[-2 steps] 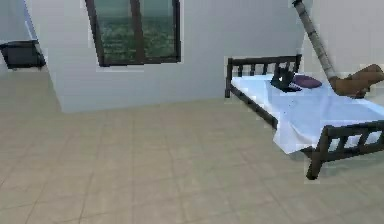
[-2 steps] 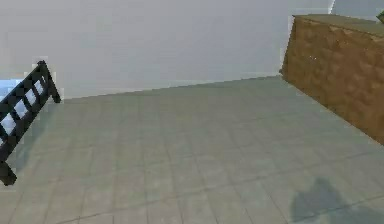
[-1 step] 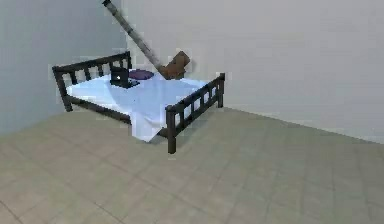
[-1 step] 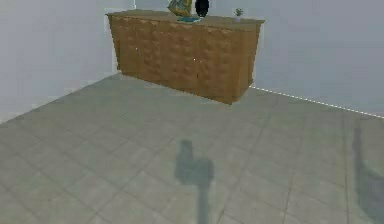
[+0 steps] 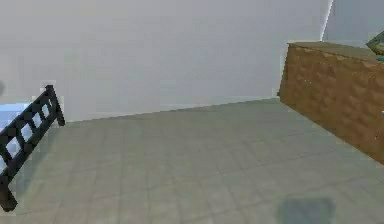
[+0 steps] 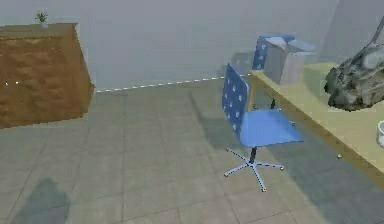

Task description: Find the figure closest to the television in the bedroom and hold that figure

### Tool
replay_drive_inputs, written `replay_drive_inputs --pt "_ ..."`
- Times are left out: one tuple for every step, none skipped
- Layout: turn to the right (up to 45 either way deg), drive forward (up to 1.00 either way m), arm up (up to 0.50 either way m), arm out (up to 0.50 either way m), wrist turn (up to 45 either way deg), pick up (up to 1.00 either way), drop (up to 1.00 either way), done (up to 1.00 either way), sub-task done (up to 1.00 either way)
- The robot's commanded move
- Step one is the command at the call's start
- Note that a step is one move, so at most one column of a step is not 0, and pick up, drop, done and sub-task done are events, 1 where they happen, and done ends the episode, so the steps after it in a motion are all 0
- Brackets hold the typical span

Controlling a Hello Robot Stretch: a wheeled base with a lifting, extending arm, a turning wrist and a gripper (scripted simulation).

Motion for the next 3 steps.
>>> replay_drive_inputs --pt "36.0 0.00 0.00 0.00 0.0 0.00 0.00 0.00 0.00" --pt "0.0 1.00 0.00 0.00 0.0 0.00 0.00 0.00 0.00" --pt "0.0 1.00 0.00 0.00 0.0 0.00 0.00 0.00 0.00"
